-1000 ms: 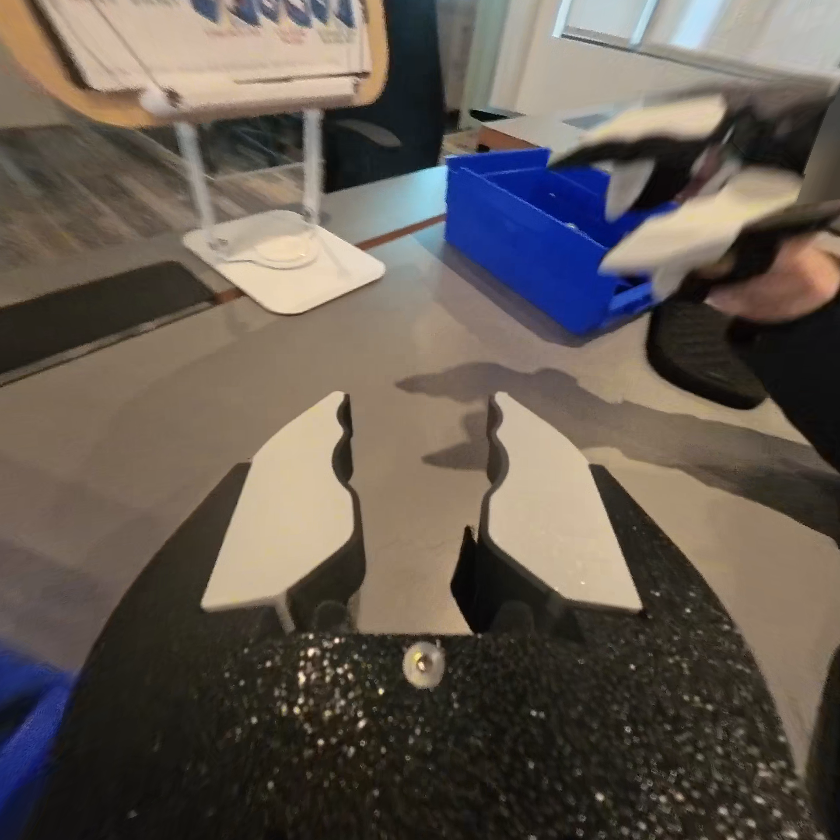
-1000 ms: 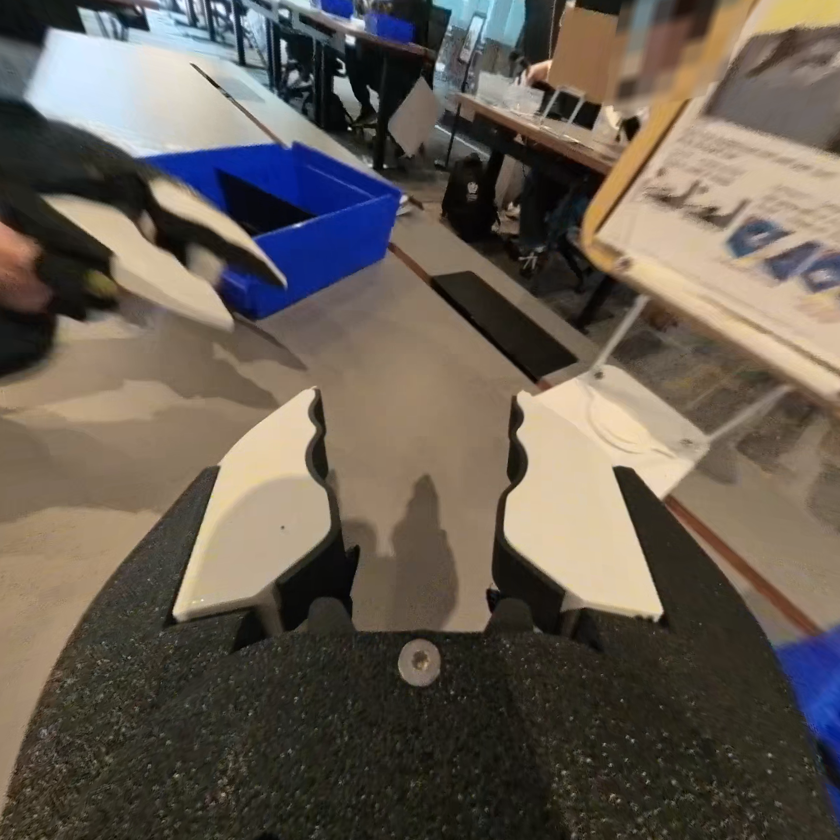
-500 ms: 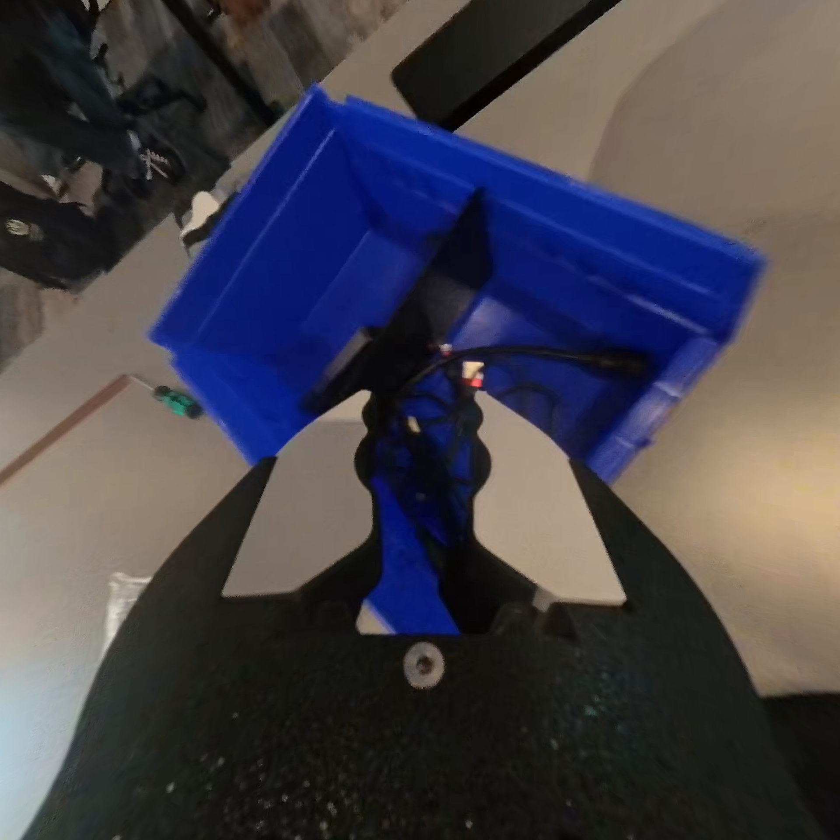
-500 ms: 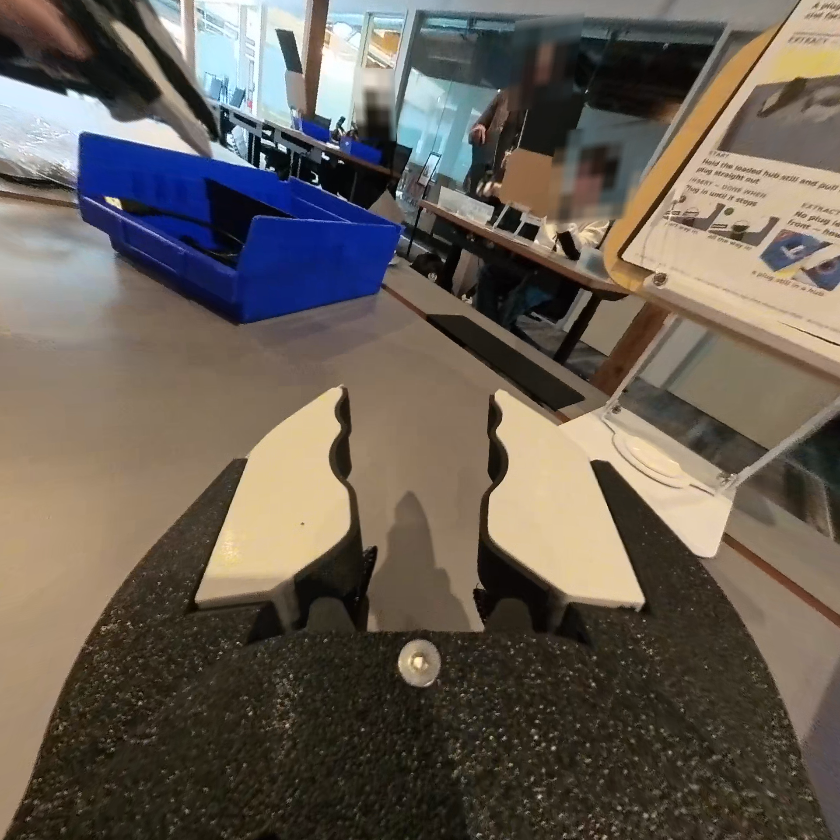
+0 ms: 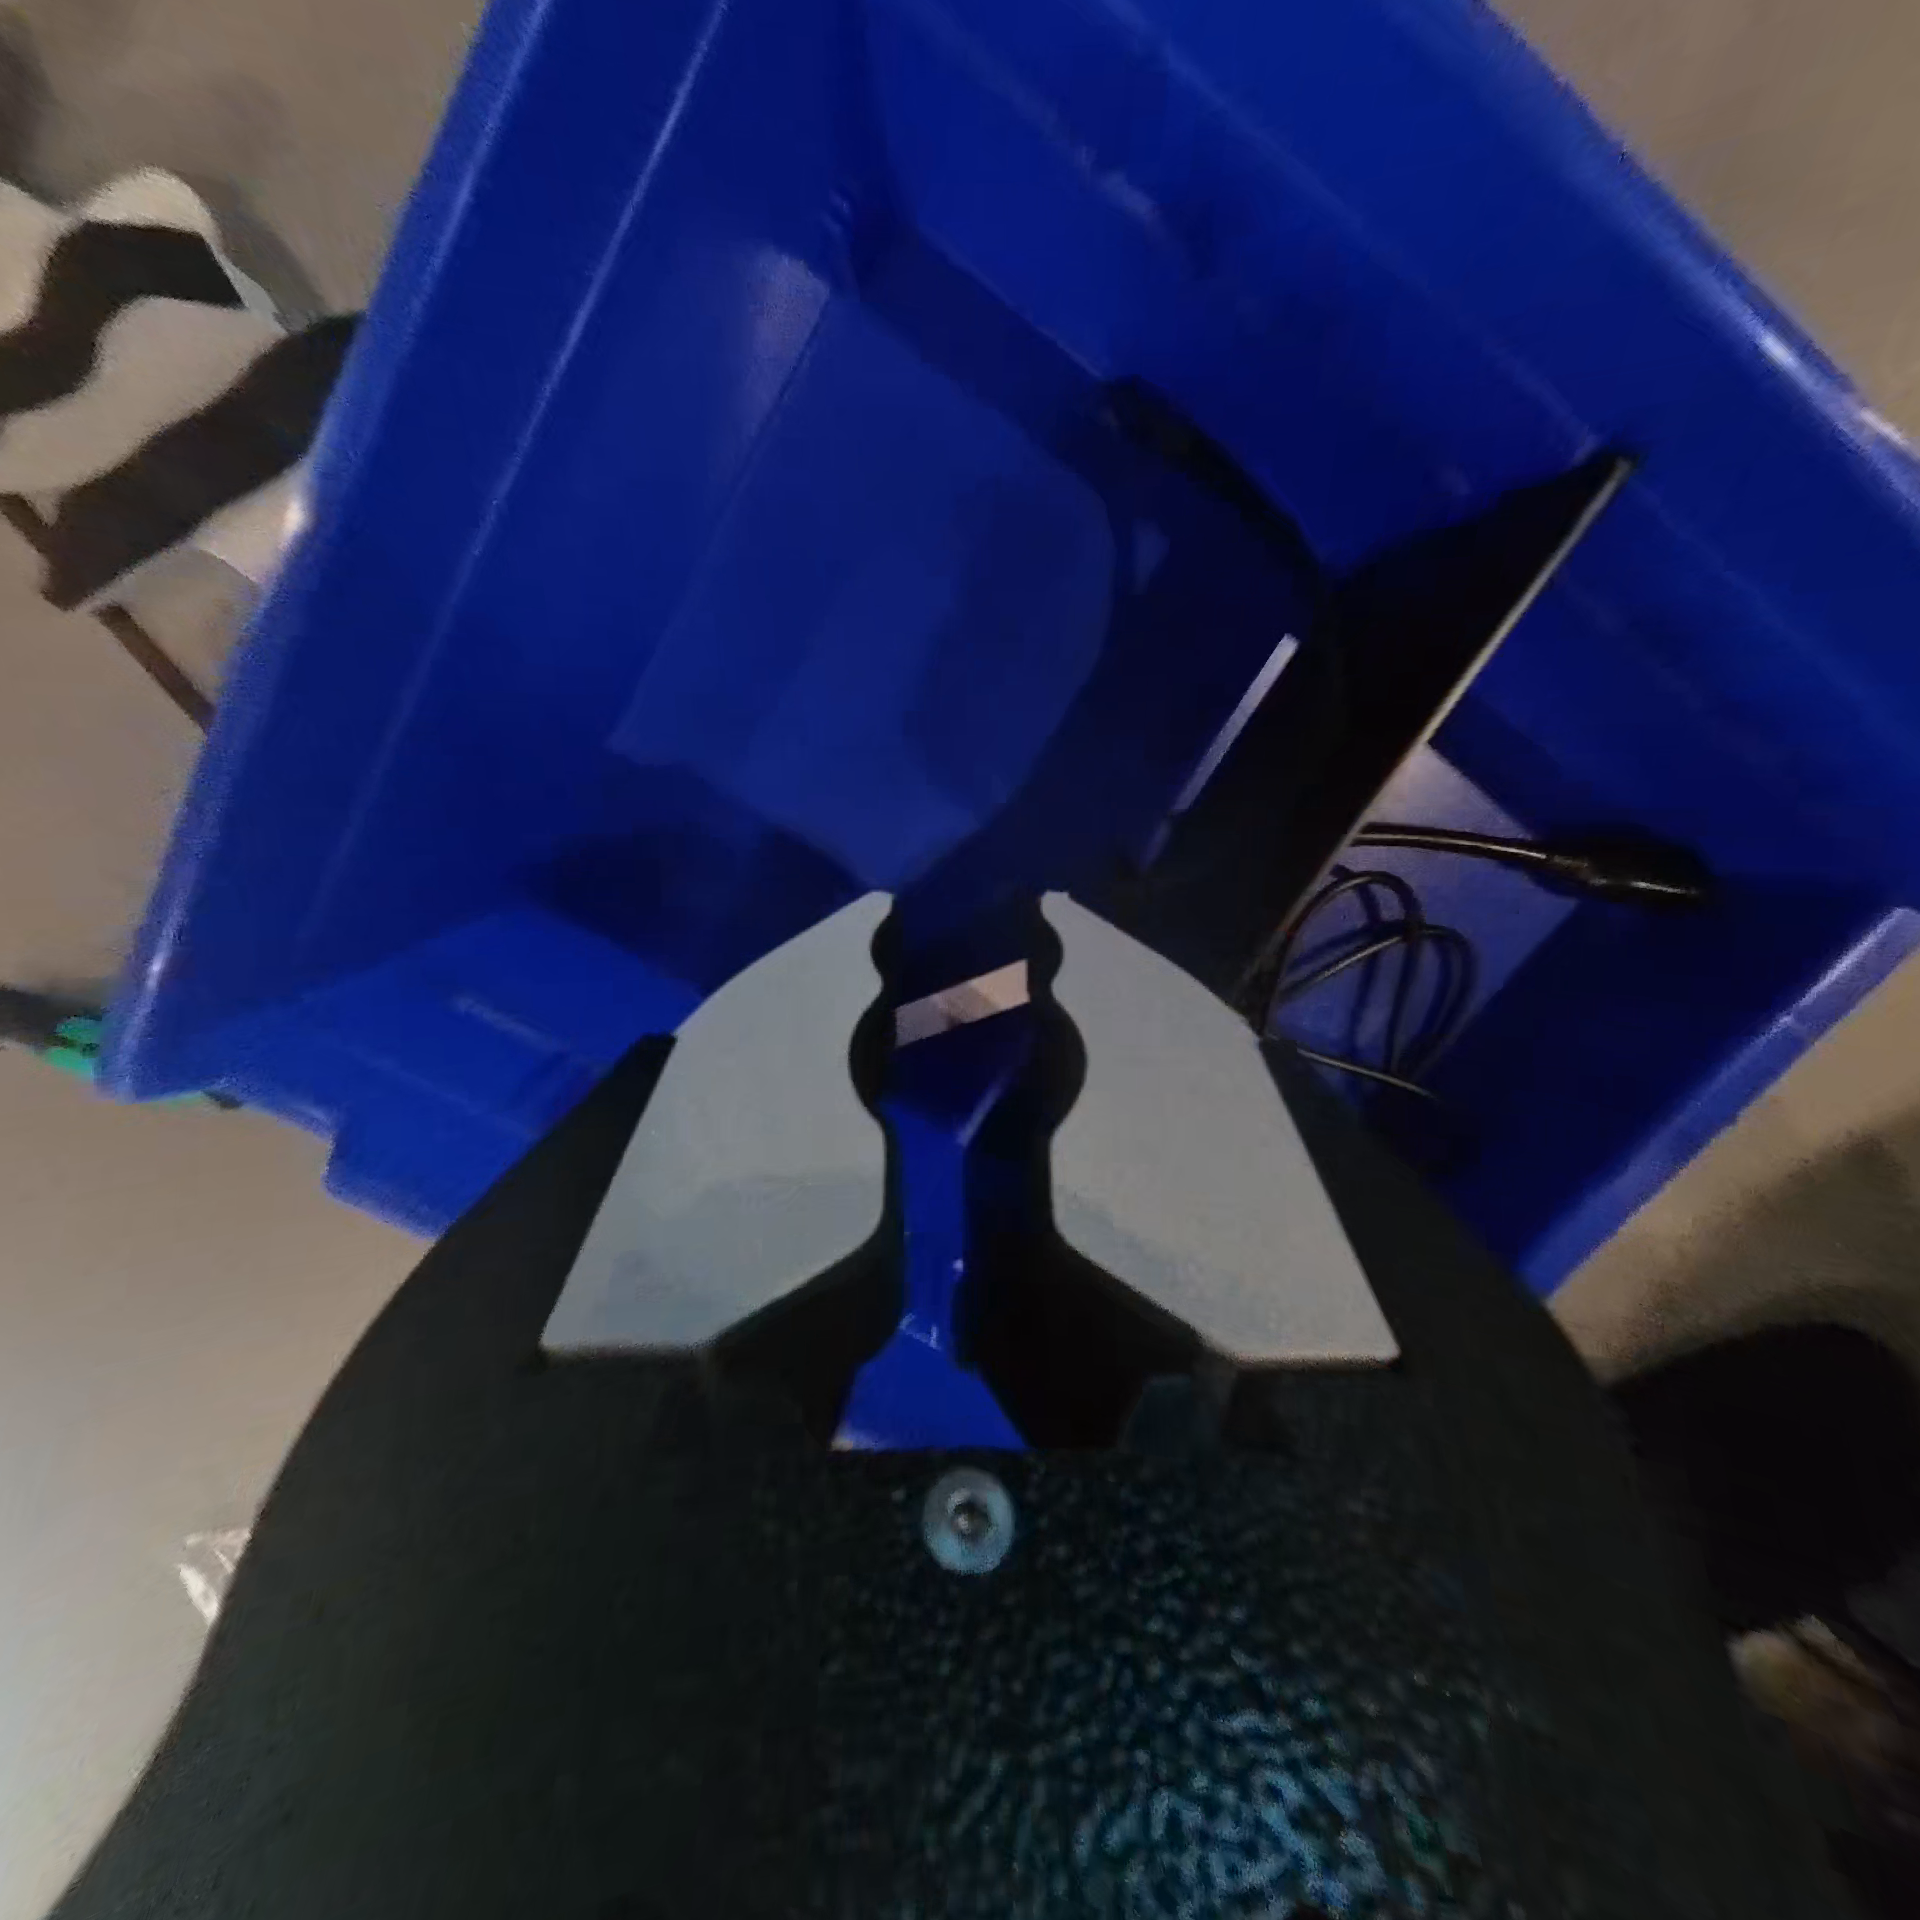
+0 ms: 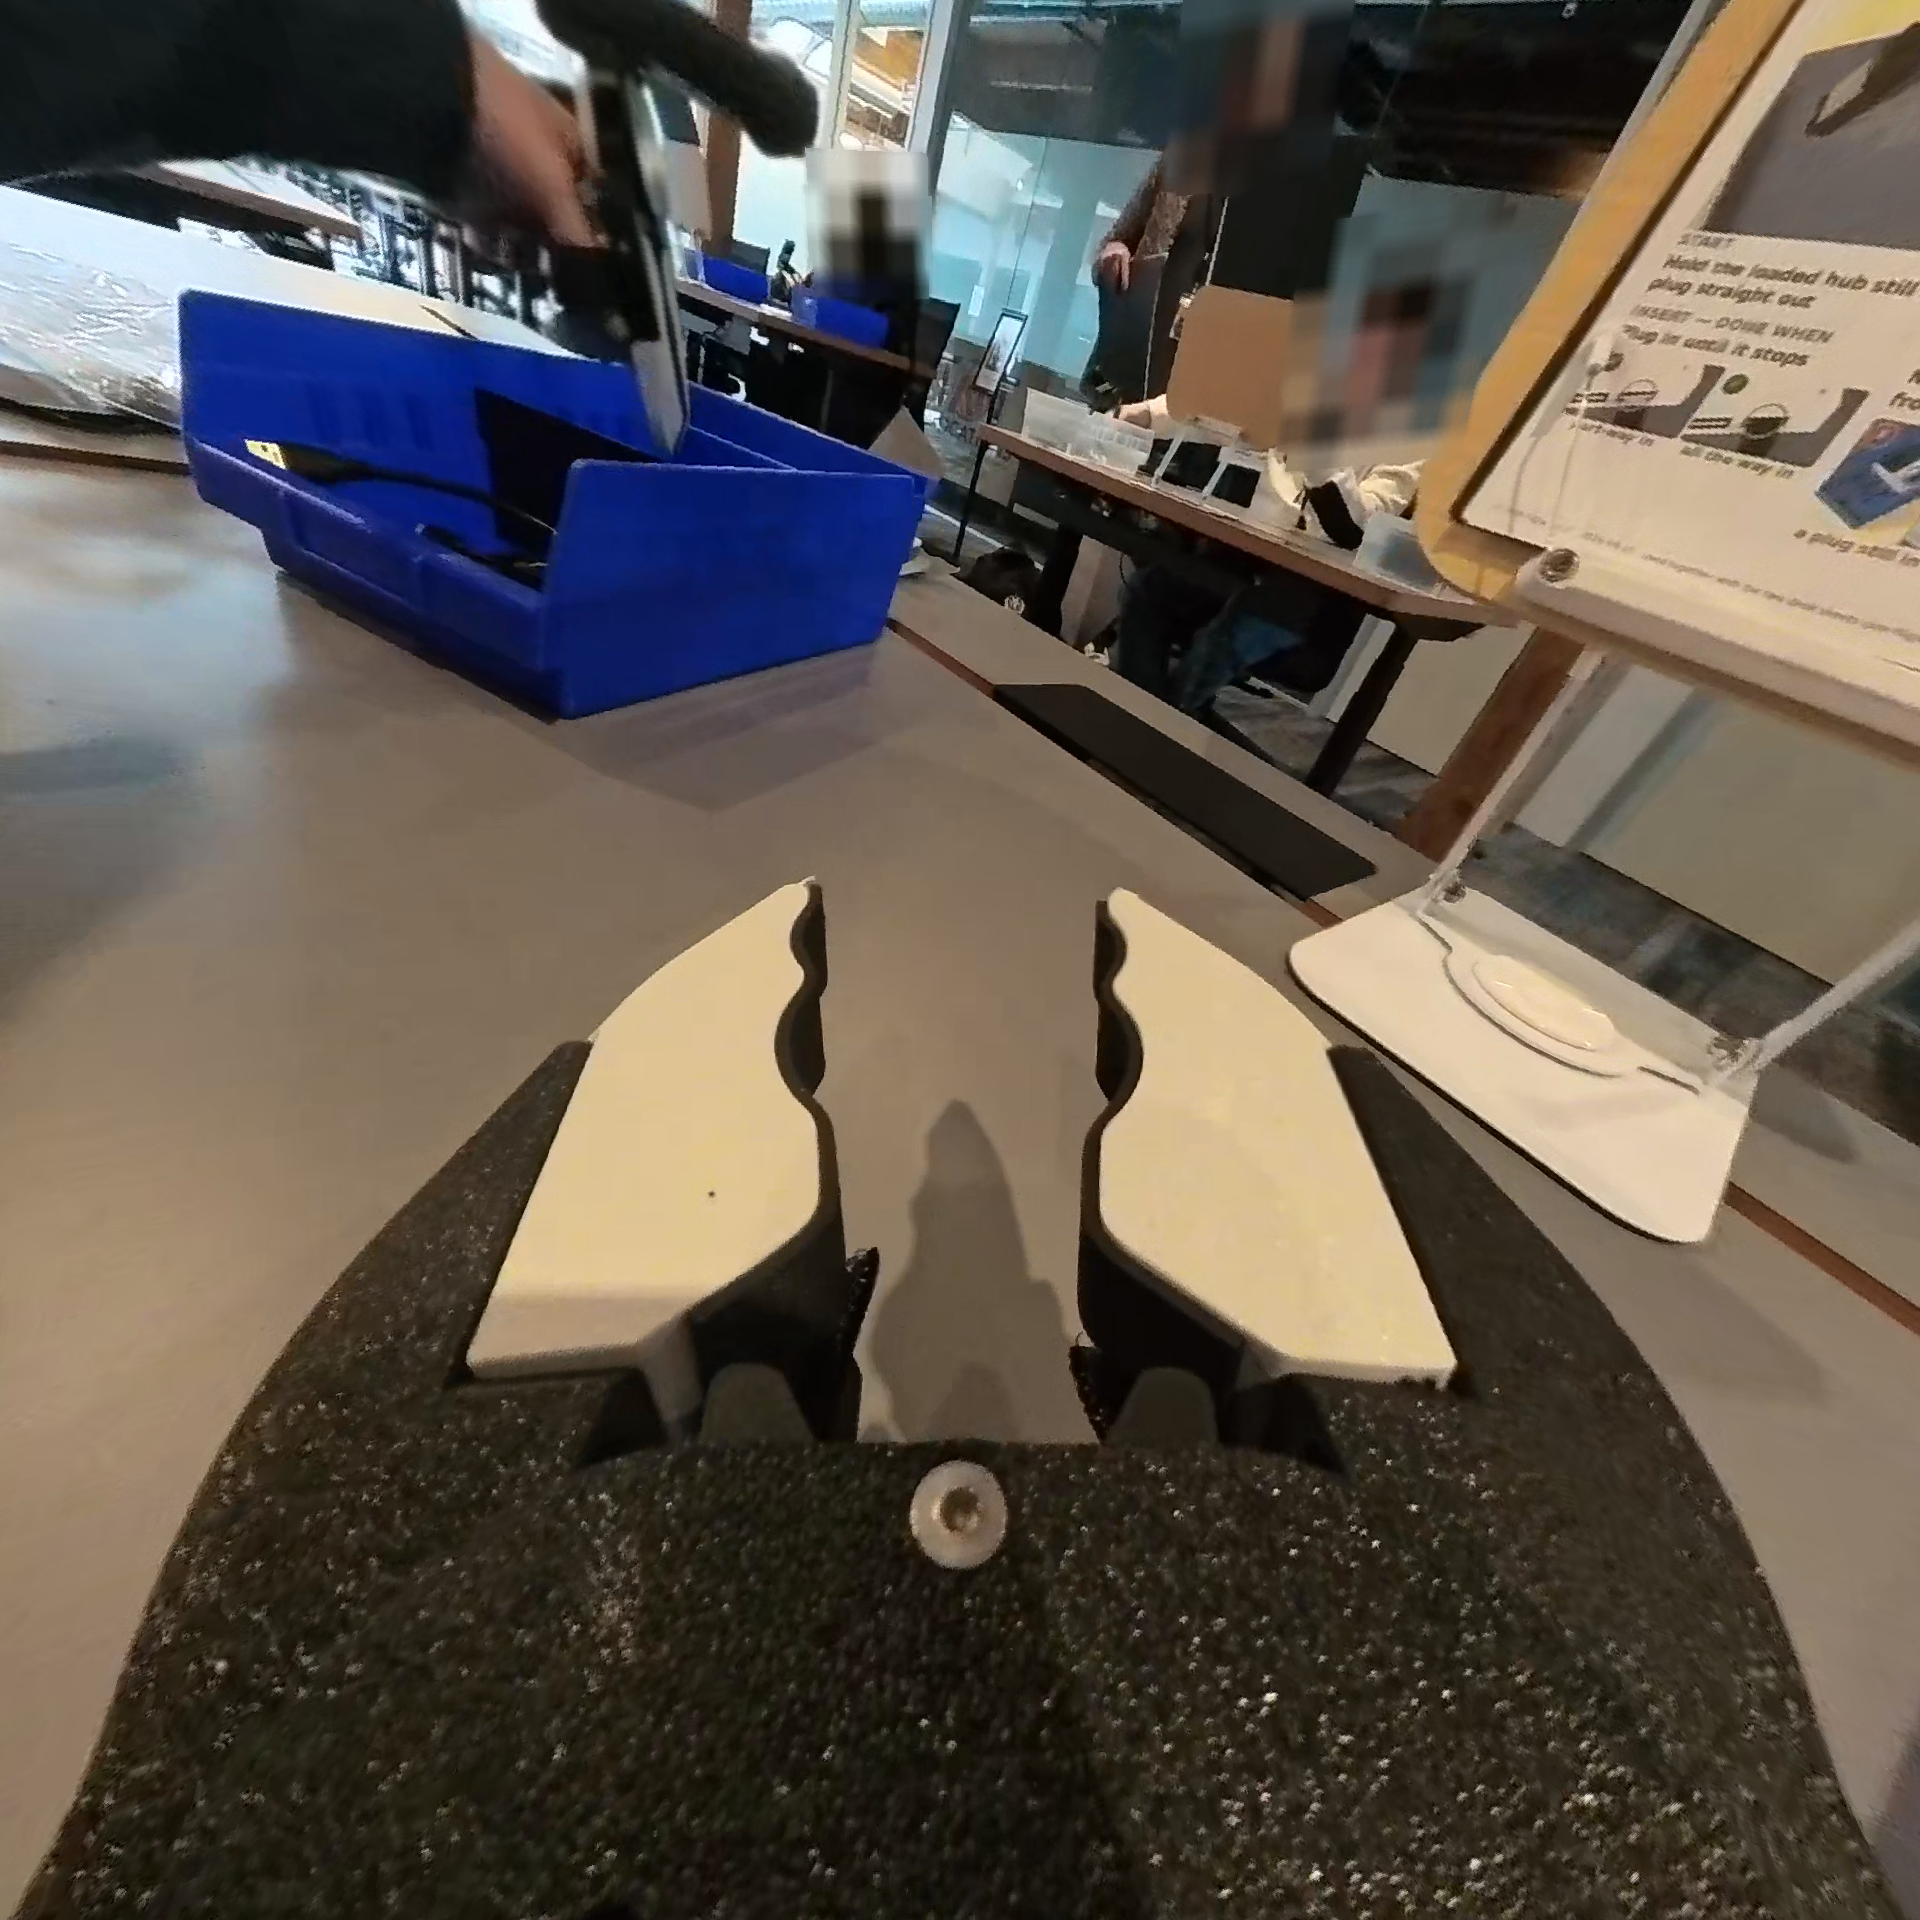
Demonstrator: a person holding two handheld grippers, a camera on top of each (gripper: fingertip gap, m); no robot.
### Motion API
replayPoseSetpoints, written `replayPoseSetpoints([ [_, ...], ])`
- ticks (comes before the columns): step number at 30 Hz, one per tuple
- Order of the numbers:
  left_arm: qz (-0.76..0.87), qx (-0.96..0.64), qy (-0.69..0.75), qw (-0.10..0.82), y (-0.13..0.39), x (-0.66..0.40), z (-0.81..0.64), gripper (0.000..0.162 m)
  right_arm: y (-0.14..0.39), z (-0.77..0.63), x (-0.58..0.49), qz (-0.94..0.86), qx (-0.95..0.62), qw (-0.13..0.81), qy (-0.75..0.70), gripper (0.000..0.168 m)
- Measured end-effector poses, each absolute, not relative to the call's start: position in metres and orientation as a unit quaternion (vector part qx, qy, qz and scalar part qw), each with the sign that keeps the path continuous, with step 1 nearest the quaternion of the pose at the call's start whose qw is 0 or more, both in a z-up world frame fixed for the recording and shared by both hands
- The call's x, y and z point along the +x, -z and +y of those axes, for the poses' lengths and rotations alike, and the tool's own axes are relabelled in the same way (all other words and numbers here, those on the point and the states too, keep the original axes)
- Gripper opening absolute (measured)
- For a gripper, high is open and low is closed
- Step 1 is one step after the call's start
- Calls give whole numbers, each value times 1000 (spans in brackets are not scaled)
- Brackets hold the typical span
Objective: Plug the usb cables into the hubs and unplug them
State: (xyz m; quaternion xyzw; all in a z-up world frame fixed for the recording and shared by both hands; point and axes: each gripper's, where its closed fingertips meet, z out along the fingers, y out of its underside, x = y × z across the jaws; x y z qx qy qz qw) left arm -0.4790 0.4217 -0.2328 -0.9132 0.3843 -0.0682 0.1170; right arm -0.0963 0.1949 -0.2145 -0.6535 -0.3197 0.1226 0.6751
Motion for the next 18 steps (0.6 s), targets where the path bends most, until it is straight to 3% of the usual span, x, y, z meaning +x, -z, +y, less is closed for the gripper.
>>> replayPoseSetpoints([
  [4,402,-913,54,44,240,-482,414,35,217,193,-100,-338,-650,672,-107,47],
  [11,563,-822,-78,26,235,-509,419,25,222,191,-106,-363,-647,665,-83,43],
  [18,613,-788,-51,6,250,-507,413,16,226,196,-103,-353,-661,656,-88,42],
])
